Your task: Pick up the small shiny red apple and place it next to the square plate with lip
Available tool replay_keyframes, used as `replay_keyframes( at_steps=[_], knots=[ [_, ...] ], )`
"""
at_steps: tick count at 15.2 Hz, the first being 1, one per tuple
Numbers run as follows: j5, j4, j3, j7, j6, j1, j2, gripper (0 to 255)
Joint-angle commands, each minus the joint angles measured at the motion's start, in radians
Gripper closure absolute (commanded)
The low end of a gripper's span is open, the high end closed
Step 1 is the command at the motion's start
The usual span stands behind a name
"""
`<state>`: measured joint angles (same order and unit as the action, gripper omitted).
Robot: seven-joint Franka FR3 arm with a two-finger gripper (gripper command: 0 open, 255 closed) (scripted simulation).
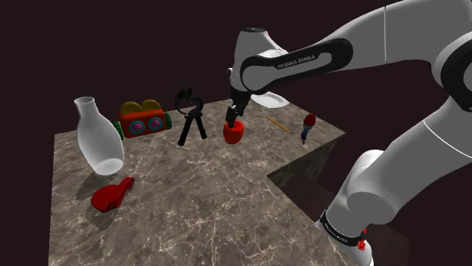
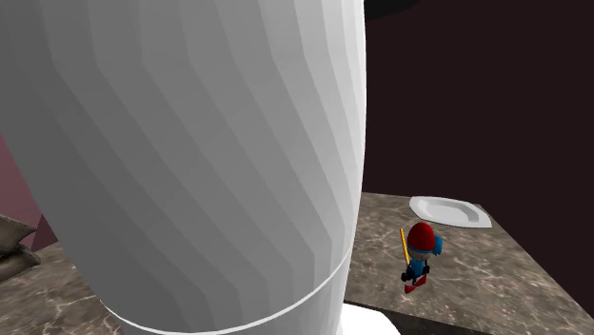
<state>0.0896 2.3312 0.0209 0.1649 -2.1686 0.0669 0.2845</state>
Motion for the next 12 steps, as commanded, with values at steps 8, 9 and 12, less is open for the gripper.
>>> replay_keyframes(
  at_steps=[8,9,12],
  knots=[
    [0.0,0.0,0.0,0.0,0.0,0.0,0.0,255],
    [0.0,0.0,0.0,0.0,0.0,0.0,0.0,255],
    [-0.002,-0.02,0.0,0.003,0.028,0.0,0.008,255]
  ],
)
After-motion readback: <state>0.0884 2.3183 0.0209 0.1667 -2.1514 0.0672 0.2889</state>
